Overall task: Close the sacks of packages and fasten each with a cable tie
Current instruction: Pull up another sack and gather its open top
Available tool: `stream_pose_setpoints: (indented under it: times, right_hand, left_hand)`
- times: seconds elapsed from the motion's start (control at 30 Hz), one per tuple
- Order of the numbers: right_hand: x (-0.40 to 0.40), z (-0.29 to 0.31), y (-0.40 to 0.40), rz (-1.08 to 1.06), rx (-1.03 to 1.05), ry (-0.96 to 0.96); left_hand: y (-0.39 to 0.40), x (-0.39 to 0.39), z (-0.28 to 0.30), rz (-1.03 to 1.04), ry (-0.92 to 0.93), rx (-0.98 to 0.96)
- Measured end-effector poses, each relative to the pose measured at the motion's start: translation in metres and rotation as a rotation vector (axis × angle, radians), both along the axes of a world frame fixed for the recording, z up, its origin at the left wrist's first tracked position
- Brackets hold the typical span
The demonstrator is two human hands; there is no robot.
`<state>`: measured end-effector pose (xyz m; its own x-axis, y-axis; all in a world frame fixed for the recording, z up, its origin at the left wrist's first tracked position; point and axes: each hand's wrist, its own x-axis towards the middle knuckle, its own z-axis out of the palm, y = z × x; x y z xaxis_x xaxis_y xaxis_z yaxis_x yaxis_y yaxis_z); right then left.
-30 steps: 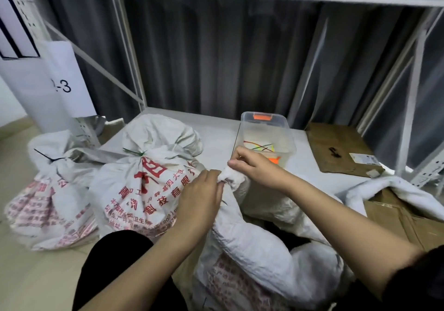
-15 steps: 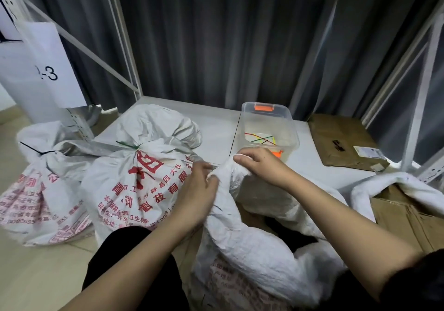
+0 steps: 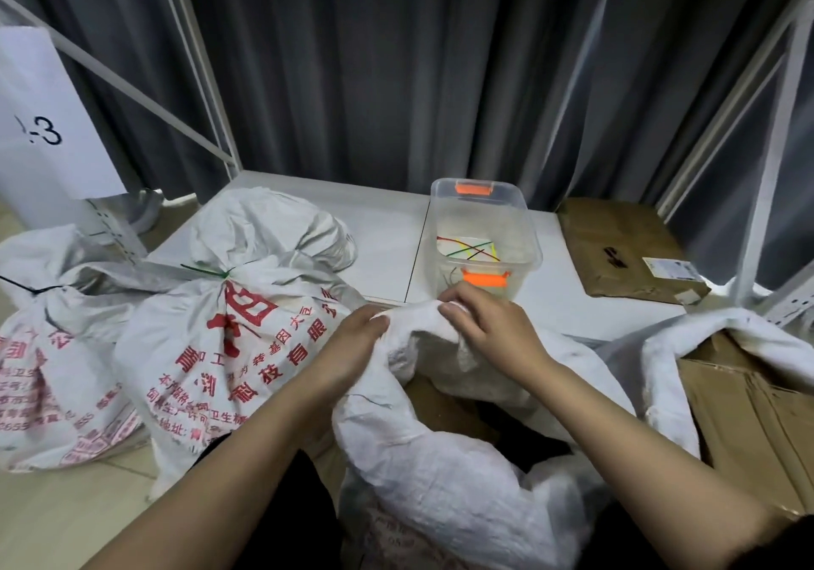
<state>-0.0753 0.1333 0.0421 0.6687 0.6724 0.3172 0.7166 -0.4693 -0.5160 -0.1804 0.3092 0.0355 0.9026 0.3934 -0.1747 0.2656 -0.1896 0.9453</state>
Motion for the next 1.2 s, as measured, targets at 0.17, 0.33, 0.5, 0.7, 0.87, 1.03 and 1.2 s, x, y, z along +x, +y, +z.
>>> stream_pose_setpoints:
  times: [0.17, 0.33, 0.5, 0.7, 0.87, 1.03, 1.2]
  right_hand:
    - [0.019, 0.011, 0.024, 0.174, 0.203, 0.492]
    - [0.016, 0.004, 0.022, 0.083, 0.395, 0.674]
    - [0.021, -0.02, -0.005, -0.086, -0.085, -0.15]
    - [0.039, -0.014, -0.008, -0.118, 0.032, 0.068]
    - [0.043, -0.005, 0.002, 0.074, 0.372, 0.617]
    - [0.039, -0.014, -0.017, -0.091, 0.177, 0.271]
    - [0.033, -0.031, -0.029, -0.223, -0.012, 0.177]
  left_hand:
    - [-0.016, 0.006, 0.002, -0.022, -0.282, 1.189]
    - [-0.009, 0.033, -0.008, -0.206, -0.324, 1.343]
    - [-0.008, 0.047, -0.006, -0.123, -0.125, 0.991]
    - [-0.012, 0.06, -0.006, -0.191, -0.199, 0.788]
    - [-0.022, 0.069, -0.013, -0.267, -0.401, 1.157]
    - [-0.012, 0.08, -0.014, -0.2, -0.255, 1.189]
    - [-0.005, 0.085, -0.019, -0.195, -0.028, 0.846]
